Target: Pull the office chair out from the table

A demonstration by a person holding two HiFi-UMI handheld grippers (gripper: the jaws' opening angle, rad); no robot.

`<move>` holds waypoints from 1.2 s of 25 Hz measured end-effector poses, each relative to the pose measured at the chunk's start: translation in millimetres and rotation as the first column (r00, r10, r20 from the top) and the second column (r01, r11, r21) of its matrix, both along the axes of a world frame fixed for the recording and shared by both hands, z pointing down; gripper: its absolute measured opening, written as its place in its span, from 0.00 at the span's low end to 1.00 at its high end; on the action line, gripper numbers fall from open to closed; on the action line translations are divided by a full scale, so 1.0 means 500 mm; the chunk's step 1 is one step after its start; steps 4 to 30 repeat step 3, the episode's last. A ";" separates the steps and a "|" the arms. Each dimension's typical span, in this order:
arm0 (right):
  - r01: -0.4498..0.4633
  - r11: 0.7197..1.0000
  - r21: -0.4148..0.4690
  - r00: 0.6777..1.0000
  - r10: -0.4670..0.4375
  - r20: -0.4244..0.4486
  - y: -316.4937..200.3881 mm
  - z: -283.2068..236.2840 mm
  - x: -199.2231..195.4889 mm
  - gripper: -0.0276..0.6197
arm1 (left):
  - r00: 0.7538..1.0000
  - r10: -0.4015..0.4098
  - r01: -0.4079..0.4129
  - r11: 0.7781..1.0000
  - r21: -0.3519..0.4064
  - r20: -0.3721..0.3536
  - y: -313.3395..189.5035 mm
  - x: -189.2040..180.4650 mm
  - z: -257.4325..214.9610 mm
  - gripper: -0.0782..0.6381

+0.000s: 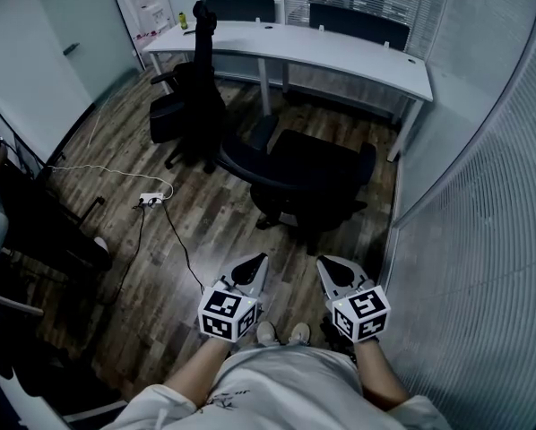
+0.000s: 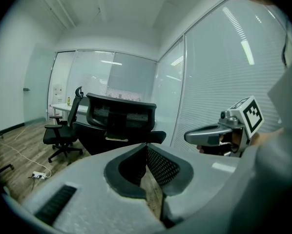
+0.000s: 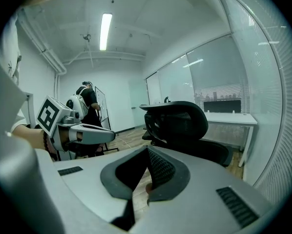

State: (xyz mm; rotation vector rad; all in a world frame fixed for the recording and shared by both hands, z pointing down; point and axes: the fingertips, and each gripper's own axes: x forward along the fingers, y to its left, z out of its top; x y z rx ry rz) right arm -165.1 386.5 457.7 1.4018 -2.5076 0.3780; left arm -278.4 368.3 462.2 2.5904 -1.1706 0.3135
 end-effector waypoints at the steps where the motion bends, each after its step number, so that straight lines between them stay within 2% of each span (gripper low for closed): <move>1: 0.002 1.000 0.001 1.000 -0.002 0.001 -0.001 0.000 -0.002 0.05 | 1.000 0.000 0.000 1.000 -0.001 0.000 0.000 -0.002 0.002 0.12; 30: 0.005 1.000 0.001 1.000 -0.005 0.004 -0.002 0.000 -0.006 0.05 | 1.000 0.001 -0.001 1.000 -0.004 0.001 0.000 -0.005 0.006 0.12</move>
